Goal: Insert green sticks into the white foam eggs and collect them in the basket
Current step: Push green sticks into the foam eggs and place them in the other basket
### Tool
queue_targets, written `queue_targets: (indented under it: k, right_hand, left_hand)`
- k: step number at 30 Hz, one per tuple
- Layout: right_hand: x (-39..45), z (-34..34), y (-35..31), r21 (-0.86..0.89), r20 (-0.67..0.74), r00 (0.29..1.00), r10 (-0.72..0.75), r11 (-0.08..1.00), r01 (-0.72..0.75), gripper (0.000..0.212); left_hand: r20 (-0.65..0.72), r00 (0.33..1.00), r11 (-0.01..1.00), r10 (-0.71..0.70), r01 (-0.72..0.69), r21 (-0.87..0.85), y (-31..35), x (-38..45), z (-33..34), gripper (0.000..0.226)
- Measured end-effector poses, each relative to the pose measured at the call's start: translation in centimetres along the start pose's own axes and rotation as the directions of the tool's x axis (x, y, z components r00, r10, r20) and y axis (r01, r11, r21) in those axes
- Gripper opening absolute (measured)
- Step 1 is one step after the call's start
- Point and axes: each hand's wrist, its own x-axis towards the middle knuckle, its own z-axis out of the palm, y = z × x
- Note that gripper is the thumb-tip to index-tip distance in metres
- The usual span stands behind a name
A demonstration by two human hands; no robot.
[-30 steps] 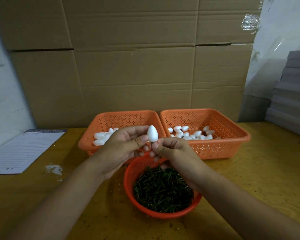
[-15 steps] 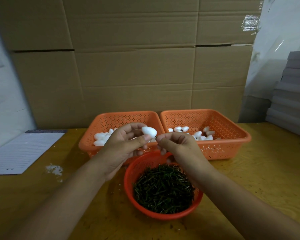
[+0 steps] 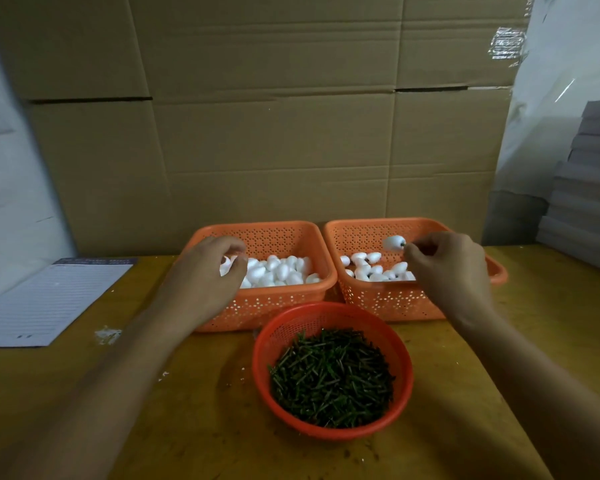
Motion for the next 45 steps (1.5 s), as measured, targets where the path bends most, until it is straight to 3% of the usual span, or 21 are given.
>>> queue_targets:
  k: [3, 6, 9, 11, 14, 16, 19, 25, 33, 39, 45]
  right_hand:
    - [0.0, 0.2, 0.1, -0.049, 0.020, 1.000, -0.023, 0.999, 0.024, 0.021]
    - [-0.2, 0.4, -0.5, -0.029, 0.032, 0.994, -0.100, 0.994, 0.101, 0.020]
    - [-1.2, 0.6, -2.4, 0.059, 0.181, 0.955, -0.236, 0.972, 0.228, 0.013]
    - [-2.1, 0.7, -3.6, 0.136, 0.396, 0.857, -0.329, 0.944, 0.300, 0.010]
    - [-3.5, 0.7, -4.7, 0.127, 0.737, 0.575, -0.356, 0.908, 0.399, 0.020]
    - [-4.1, 0.8, -4.8, 0.082, 0.865, 0.410, -0.291, 0.886, 0.457, 0.033]
    - [-4.8, 1.2, -4.8, 0.031, 0.928, 0.304, -0.214, 0.859, 0.510, 0.044]
    - [-5.5, 2.1, -4.6, 0.012, 0.930, 0.295, -0.220, 0.819, 0.573, 0.045]
    - [-5.5, 2.2, -4.5, -0.015, 0.947, 0.270, -0.175, 0.814, 0.581, 0.046]
    - [-5.5, 2.1, -4.6, -0.009, 0.945, 0.270, -0.185, 0.810, 0.586, 0.046]
    - [-5.4, 2.2, -4.4, -0.002, 0.944, 0.270, -0.190, 0.814, 0.581, 0.046]
  left_hand:
    - [0.152, 0.984, 0.982, -0.089, 0.061, 0.180, -1.1, -0.1, 0.1, 0.030]
    - [0.342, 0.927, 0.962, -0.154, 0.061, 0.267, -1.7, -0.3, -0.1, 0.048]
    - [0.453, 0.882, 0.957, -0.126, -0.013, 0.290, -1.6, -0.4, -0.2, 0.065]
    - [0.468, 0.875, 0.954, -0.125, -0.024, 0.299, -1.1, -0.5, -0.2, 0.074]
    - [0.465, 0.879, 0.961, -0.105, -0.030, 0.276, -0.4, -0.7, -0.2, 0.086]
    - [0.462, 0.882, 0.962, -0.094, -0.038, 0.270, -0.1, -0.7, -0.1, 0.083]
    - [0.461, 0.883, 0.959, -0.087, -0.051, 0.278, 0.1, -0.8, -0.1, 0.079]
    - [0.455, 0.886, 0.964, -0.092, -0.034, 0.263, -0.3, -0.5, 0.1, 0.070]
    - [0.462, 0.883, 0.992, -0.078, 0.024, 0.122, -0.3, 1.8, 0.8, 0.025]
    - [0.483, 0.865, 0.980, -0.134, 0.044, 0.194, -0.1, 5.5, 2.2, 0.027]
    - [0.587, 0.786, 0.962, -0.191, 0.030, 0.272, -0.6, 7.0, 4.1, 0.043]
